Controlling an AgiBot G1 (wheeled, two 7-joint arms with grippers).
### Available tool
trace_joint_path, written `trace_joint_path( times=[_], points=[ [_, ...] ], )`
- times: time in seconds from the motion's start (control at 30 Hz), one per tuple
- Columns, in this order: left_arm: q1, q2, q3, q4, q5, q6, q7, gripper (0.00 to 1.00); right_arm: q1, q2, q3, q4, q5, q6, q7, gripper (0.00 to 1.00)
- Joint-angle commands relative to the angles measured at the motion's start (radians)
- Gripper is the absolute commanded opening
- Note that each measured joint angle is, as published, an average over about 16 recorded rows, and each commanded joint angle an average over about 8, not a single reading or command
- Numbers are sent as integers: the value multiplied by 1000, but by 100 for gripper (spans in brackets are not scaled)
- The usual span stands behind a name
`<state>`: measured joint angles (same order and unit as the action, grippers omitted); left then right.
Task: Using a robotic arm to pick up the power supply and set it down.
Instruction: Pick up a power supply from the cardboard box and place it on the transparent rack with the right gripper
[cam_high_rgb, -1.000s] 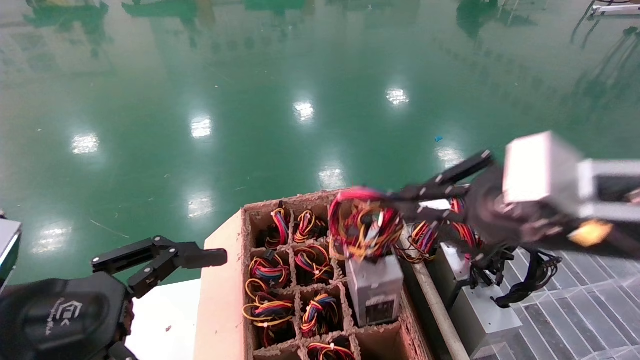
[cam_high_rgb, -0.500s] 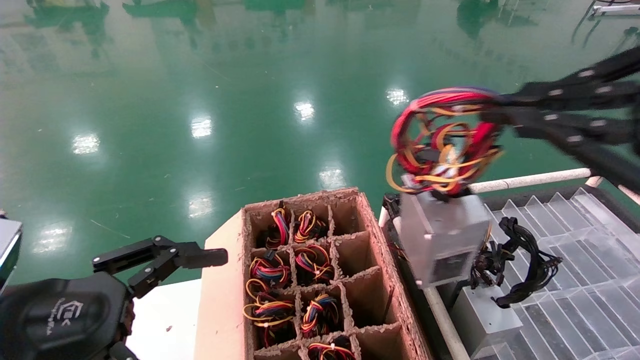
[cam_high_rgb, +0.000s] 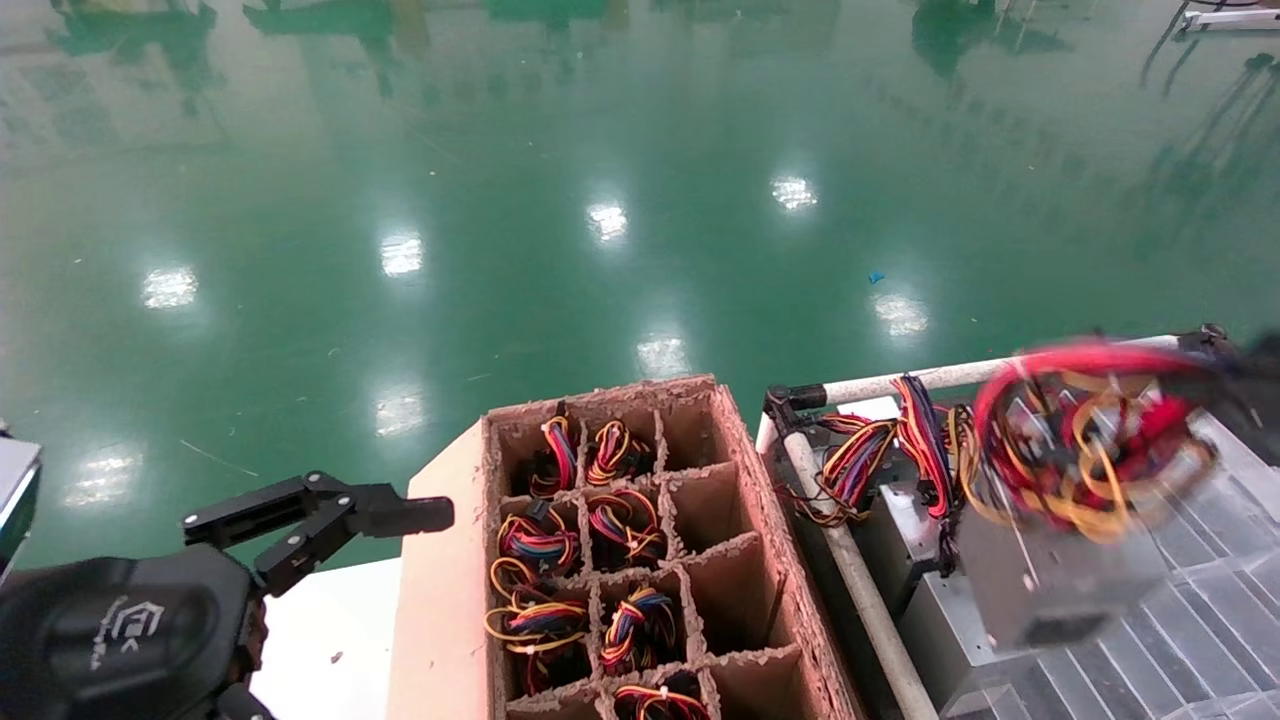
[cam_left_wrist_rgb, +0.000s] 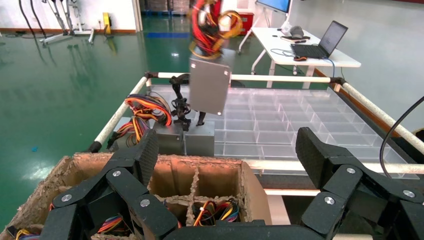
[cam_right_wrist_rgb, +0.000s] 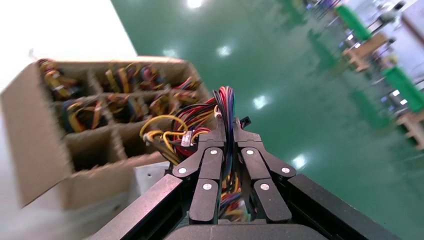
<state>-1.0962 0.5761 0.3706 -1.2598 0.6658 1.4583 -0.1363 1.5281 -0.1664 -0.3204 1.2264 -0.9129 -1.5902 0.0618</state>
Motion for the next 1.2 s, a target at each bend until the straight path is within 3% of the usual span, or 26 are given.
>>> trace_joint_path(
  times=[0.03,0.33,0.63,0.93,1.2],
  points=[
    [0,0,0,0,0,0,0,100,-26,43,-21,0,28,-1,-16,0],
    [0,0,0,0,0,0,0,100,-136,182,-124,-11,194,-3,-118,0],
    [0,0,0,0,0,0,0,100,-230,264,-217,-20,289,2,-217,0],
    [0,0,0,0,0,0,0,100,-285,293,-267,-66,309,13,-295,0],
    [0,0,0,0,0,0,0,100,-312,274,-269,-83,266,33,-329,0]
  ],
)
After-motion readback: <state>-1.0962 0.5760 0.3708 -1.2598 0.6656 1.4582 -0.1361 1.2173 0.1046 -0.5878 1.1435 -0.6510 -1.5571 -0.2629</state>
